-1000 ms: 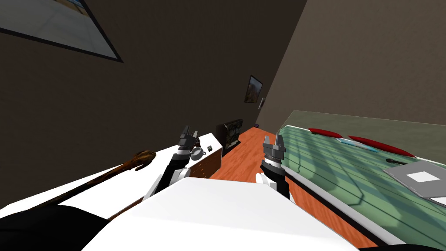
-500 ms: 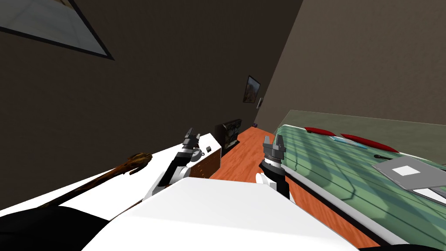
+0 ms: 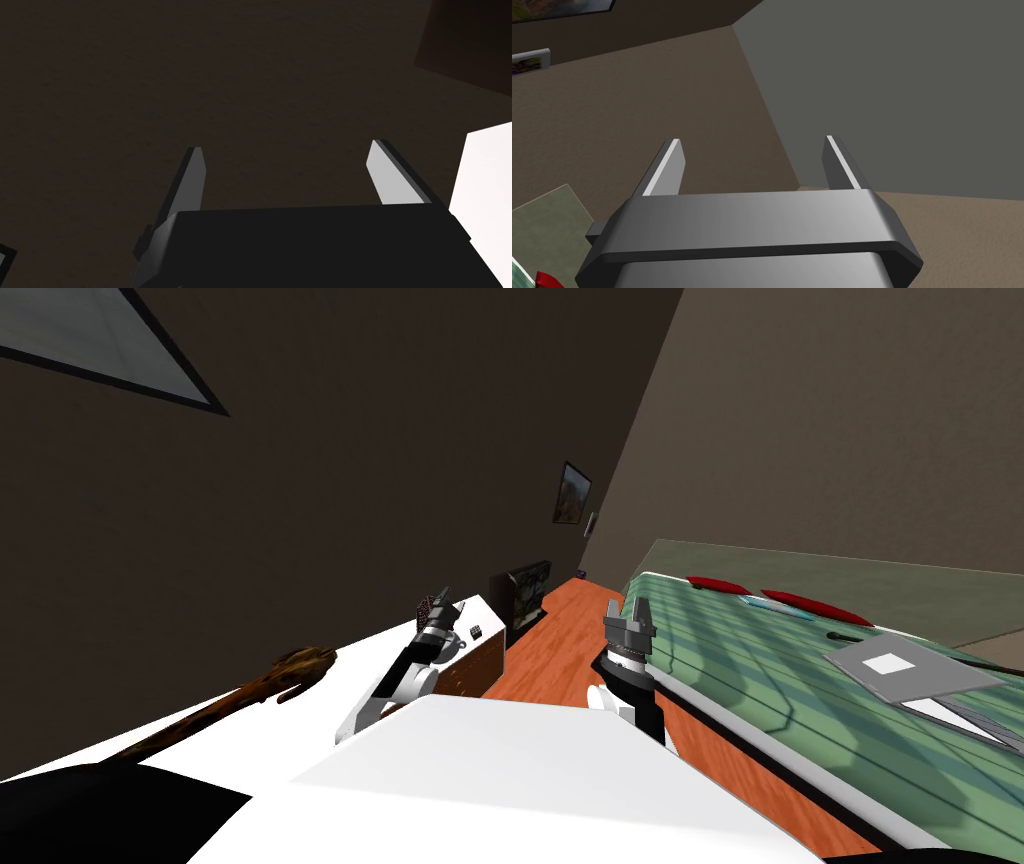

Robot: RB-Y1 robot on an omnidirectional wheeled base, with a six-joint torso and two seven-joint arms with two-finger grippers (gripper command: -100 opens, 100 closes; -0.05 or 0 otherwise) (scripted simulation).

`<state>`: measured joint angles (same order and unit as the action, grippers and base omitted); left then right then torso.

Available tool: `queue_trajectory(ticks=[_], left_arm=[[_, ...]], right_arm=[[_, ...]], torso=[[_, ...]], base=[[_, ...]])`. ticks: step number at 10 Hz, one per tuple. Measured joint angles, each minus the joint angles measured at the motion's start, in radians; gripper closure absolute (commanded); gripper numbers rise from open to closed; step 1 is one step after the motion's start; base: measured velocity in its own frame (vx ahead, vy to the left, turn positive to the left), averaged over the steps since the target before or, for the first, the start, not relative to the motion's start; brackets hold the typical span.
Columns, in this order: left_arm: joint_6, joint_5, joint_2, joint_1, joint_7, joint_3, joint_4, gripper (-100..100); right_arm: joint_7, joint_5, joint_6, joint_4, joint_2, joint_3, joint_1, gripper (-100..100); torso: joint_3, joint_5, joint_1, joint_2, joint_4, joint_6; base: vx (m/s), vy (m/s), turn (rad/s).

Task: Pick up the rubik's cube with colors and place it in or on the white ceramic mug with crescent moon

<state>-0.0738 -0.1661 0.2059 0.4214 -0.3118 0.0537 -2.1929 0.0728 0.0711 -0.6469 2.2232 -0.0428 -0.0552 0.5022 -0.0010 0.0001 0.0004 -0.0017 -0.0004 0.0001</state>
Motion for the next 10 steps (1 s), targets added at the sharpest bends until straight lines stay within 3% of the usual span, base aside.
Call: queue_trajectory(ticks=[5,10], left_arm=[[0.153,-0.082,0.048,-0.044,-0.079,-0.002,0.062,-100],[0.267,-0.147,0.086,-0.083,-0.14,0.0,0.128,-100]], right_arm=[[0.0,0.0,0.0,0.0,0.0,0.0,0.0,0],[0.0,0.0,0.0,0.0,0.0,0.0,0.0,0]], torso=[[0.0,0.0,-0.001,0.001,0.0,0.0],[0.001,0.0,-0.001,0.001,0.0,-0.001]], base=[[0.015,-0.002,-0.056],[0.01,-0.004,-0.057]])
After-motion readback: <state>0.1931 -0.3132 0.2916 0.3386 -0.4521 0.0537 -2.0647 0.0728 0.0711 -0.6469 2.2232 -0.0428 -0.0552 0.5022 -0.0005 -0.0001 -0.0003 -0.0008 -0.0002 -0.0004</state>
